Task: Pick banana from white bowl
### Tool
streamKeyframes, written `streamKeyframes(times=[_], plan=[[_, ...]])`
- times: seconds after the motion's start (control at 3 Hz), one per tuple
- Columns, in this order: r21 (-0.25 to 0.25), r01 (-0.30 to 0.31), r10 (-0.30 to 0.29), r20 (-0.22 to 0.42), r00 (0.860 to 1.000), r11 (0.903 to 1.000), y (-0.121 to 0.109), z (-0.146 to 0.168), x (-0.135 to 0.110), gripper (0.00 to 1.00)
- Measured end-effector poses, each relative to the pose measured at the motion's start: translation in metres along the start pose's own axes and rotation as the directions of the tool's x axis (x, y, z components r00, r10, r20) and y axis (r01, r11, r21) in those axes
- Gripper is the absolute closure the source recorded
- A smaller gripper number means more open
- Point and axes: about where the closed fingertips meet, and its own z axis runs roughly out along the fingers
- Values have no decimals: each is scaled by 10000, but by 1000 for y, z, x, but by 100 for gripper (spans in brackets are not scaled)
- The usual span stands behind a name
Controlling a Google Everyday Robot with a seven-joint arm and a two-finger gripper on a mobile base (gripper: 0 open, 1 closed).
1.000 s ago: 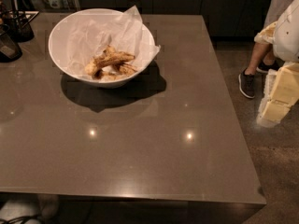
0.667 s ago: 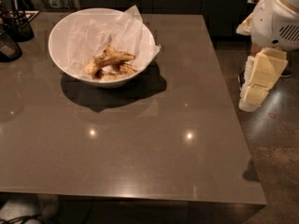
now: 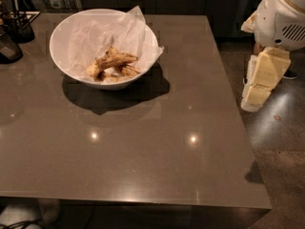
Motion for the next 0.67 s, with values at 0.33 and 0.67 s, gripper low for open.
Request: streamKeyframes(times=[0.33,0.67], plan=[[438,478,-477,-28,9989,9979,-25,0,-37,0],[489,1497,-1481,-349,9884,9875,-51,3,-88,0]])
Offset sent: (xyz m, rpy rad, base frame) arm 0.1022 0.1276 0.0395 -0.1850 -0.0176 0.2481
